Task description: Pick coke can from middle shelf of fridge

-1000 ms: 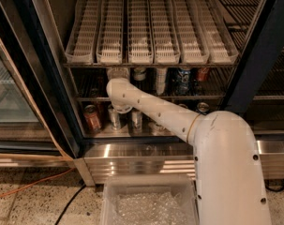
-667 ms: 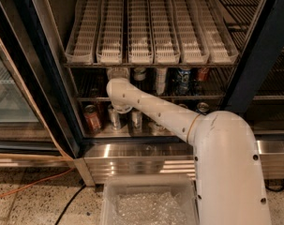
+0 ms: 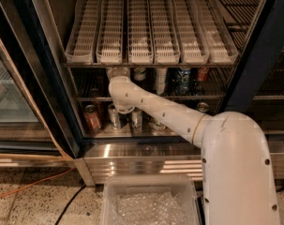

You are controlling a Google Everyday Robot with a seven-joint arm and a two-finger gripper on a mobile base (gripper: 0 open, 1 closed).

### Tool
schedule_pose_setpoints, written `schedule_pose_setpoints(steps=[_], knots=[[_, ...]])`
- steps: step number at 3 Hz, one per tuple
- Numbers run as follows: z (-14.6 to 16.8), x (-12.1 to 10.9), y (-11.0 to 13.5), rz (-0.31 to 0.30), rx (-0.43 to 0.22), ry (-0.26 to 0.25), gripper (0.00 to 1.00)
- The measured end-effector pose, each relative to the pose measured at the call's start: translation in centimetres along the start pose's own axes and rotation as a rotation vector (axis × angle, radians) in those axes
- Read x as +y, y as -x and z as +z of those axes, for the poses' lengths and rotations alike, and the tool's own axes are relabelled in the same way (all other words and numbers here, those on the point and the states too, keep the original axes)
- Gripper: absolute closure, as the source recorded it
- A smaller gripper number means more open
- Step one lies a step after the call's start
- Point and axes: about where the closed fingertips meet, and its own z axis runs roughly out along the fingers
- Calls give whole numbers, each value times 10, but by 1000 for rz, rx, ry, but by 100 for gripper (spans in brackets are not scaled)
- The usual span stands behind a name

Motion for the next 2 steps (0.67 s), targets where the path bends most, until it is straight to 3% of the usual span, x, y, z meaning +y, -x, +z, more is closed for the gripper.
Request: schedule_pose_setpoints(steps=[2], knots=[[-19, 10, 16, 42, -9, 71, 100]])
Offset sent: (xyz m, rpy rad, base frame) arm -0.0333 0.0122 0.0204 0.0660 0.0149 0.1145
